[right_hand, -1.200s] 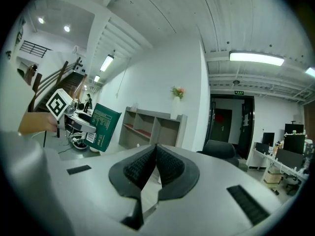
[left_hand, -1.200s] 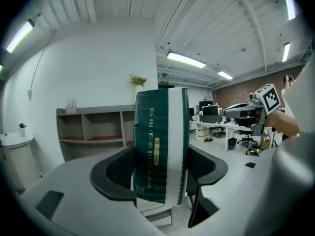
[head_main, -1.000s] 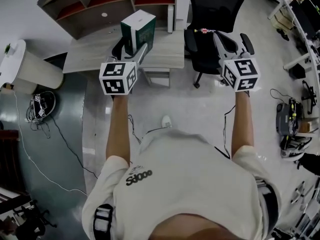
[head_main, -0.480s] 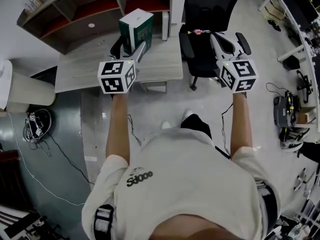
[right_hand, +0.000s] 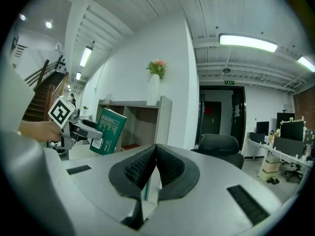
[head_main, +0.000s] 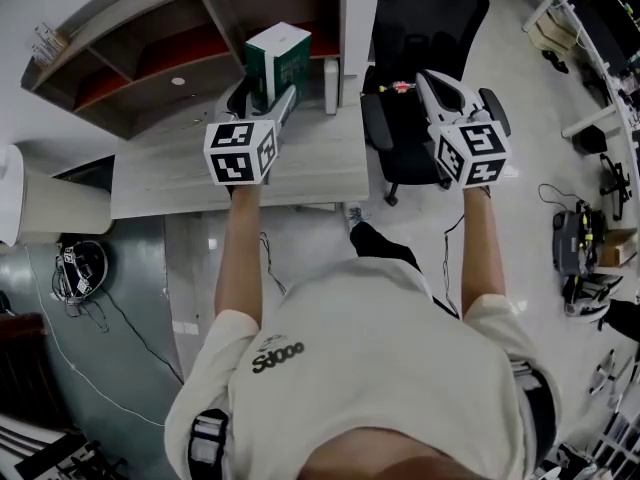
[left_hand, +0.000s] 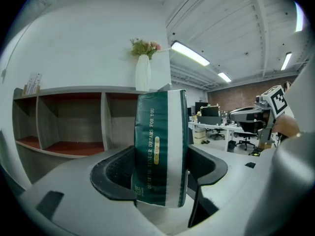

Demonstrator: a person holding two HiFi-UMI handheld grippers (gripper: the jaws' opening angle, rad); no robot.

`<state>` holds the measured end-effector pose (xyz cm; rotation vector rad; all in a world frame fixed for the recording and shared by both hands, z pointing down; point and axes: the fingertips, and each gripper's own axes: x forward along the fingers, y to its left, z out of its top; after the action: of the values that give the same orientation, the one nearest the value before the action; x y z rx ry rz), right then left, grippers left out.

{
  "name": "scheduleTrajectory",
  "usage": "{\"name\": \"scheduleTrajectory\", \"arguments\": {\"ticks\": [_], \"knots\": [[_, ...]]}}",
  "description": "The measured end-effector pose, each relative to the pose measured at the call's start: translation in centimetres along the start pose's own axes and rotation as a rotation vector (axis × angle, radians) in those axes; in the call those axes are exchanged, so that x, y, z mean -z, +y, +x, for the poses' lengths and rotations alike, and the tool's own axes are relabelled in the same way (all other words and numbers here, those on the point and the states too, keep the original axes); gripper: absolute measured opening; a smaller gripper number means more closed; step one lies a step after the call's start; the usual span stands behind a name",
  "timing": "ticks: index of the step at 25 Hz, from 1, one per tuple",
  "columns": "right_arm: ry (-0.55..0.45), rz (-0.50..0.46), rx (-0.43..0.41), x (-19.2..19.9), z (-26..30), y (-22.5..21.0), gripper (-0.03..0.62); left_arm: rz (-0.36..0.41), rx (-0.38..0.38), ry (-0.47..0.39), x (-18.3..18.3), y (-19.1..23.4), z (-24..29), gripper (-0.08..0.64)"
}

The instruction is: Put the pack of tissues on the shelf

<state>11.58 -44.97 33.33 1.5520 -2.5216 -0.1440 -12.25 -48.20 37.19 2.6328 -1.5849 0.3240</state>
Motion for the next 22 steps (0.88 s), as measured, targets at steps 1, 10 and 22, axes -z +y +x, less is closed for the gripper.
{"name": "scheduleTrajectory", "arguments": {"ticks": [1,10,22], "knots": [[0.0,0.007,-0.002,0.0,1.2,-0.7,0.003,0.0,-0.003,0.004,-0.1,0.5,1.4,0.339],[0.035,0.055,-0.036,0.9,10.0,-6.2,0.005,-0.027,-0.024,0.065,0.3,4.5,12.3,0.339],[0.085,0.068,-0.083,3.0,16.5,-8.7,0.004,-0.034,-0.118,-0.007,1.0,7.7,19.1,0.339]]}}
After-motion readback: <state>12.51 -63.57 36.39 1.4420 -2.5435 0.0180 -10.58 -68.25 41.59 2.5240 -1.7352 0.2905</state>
